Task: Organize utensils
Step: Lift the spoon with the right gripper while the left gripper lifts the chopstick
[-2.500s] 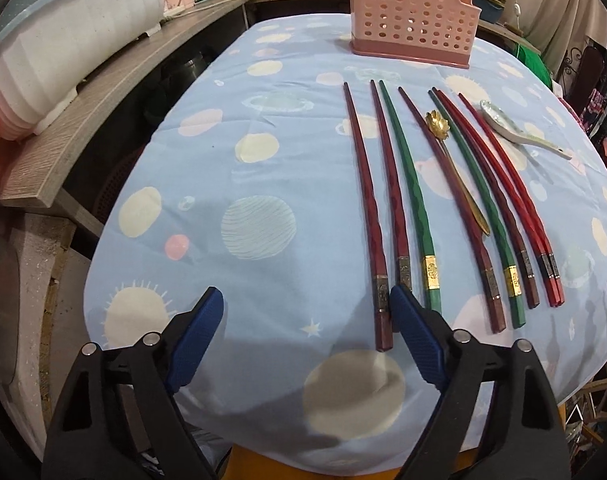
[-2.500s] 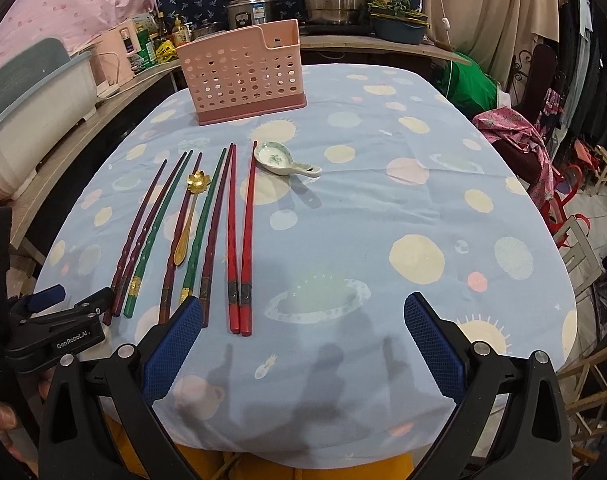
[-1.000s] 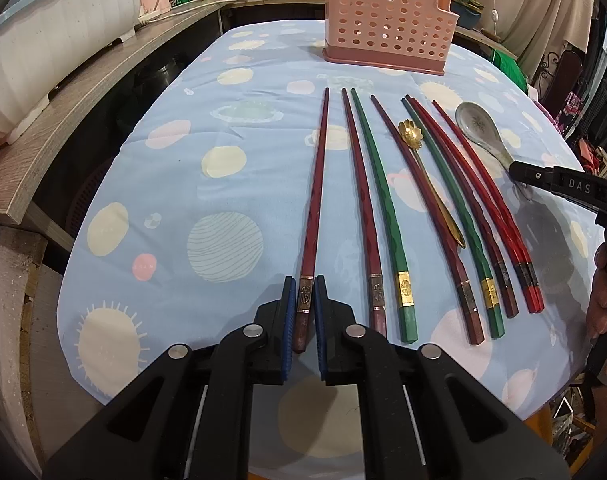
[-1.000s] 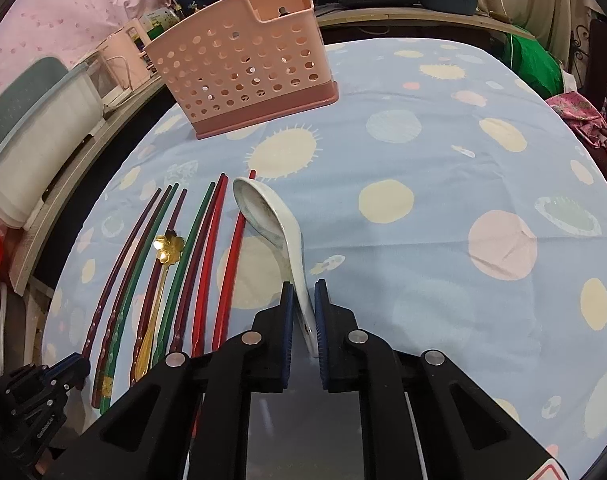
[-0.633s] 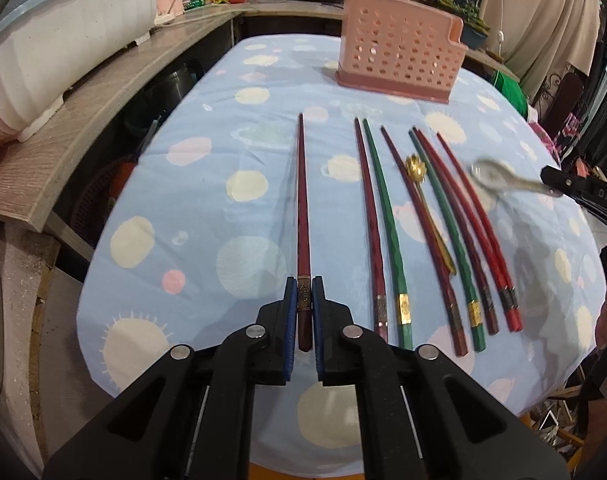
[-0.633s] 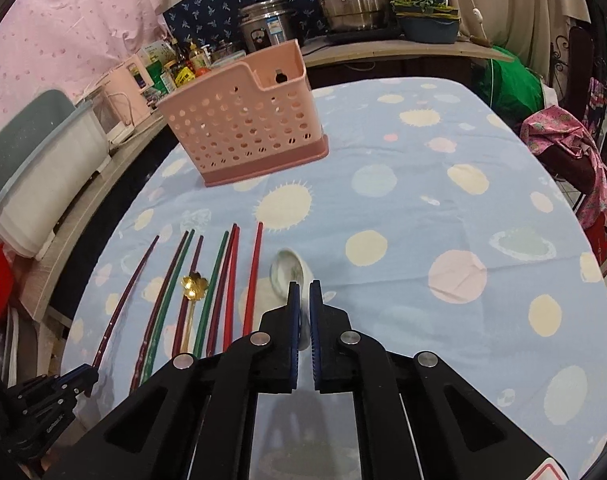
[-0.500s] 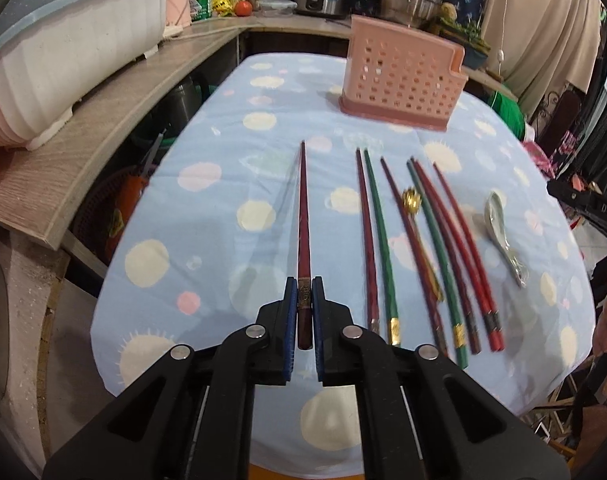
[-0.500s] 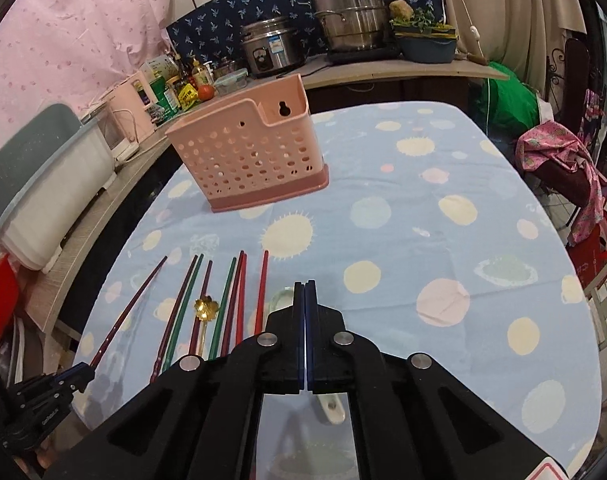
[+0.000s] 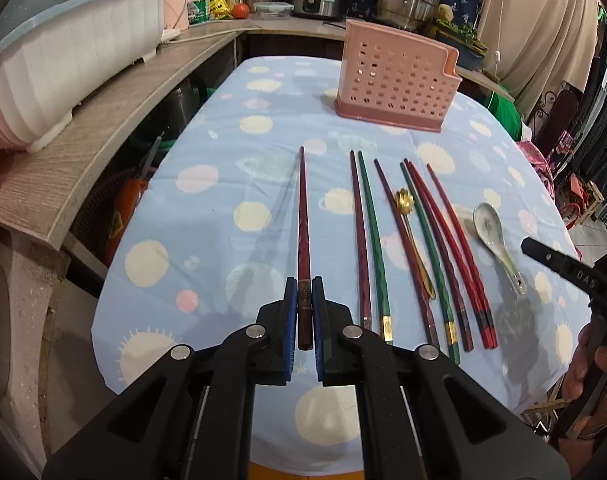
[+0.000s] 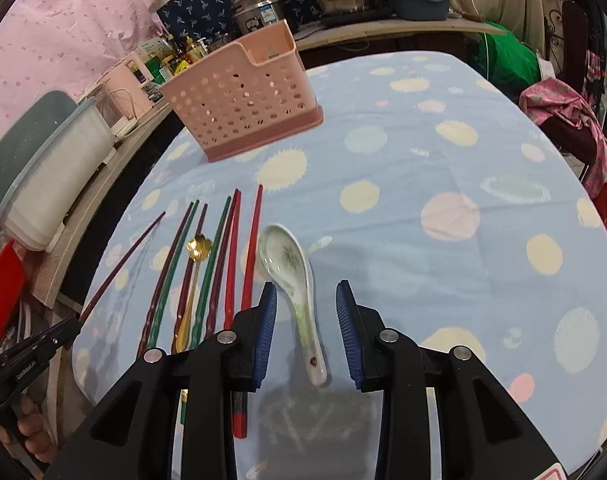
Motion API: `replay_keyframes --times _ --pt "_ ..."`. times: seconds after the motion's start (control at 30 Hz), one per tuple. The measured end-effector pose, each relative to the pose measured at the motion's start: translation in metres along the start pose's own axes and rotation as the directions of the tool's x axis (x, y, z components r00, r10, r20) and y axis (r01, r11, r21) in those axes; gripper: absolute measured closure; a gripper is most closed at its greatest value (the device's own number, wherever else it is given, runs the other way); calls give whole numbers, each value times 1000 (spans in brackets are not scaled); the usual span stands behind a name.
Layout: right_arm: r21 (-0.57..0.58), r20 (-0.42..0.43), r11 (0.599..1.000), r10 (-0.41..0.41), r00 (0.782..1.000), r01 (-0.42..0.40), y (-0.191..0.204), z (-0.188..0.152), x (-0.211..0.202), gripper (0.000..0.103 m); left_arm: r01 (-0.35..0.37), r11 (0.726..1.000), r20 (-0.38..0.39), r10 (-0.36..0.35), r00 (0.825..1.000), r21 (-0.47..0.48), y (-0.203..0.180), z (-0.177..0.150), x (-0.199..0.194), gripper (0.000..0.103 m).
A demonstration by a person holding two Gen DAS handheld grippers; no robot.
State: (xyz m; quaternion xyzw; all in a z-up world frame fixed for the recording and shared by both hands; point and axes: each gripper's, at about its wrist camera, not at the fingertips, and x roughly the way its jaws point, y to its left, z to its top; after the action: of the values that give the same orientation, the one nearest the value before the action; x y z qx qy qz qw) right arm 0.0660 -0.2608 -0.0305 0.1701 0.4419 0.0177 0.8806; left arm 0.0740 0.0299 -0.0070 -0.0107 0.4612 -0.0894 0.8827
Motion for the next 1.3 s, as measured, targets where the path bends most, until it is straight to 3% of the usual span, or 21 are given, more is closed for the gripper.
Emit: replay_keyframes --times 0.2,0.57,0.7,0.87,1.1,1.3 --pt "-7 -47 1000 -15 999 15 -2 -16 18 92 -1 1000 -13 1 1000 1 -2 -4 3 96" --pt "-165 47 976 -134 990 140 20 -34 16 91 2 1000 -29 -1 1000 8 -5 -8 8 96" --pt "-180 35 973 -144 989 148 22 -32 16 95 3 1000 -26 -3 1000 11 -7 -7 8 96" --pt "-139 26 984 -111 993 114 19 -19 3 96 -1 1000 -5 1 1000 3 -2 -1 1 96" --pt "-108 114 990 -77 991 89 20 27 -30 97 16 1000 89 -15 996 -7 1 35 -24 97" --pt "-101 181 991 -72 981 91 22 56 -46 98 30 1000 187 -29 982 -3 0 73 -47 97"
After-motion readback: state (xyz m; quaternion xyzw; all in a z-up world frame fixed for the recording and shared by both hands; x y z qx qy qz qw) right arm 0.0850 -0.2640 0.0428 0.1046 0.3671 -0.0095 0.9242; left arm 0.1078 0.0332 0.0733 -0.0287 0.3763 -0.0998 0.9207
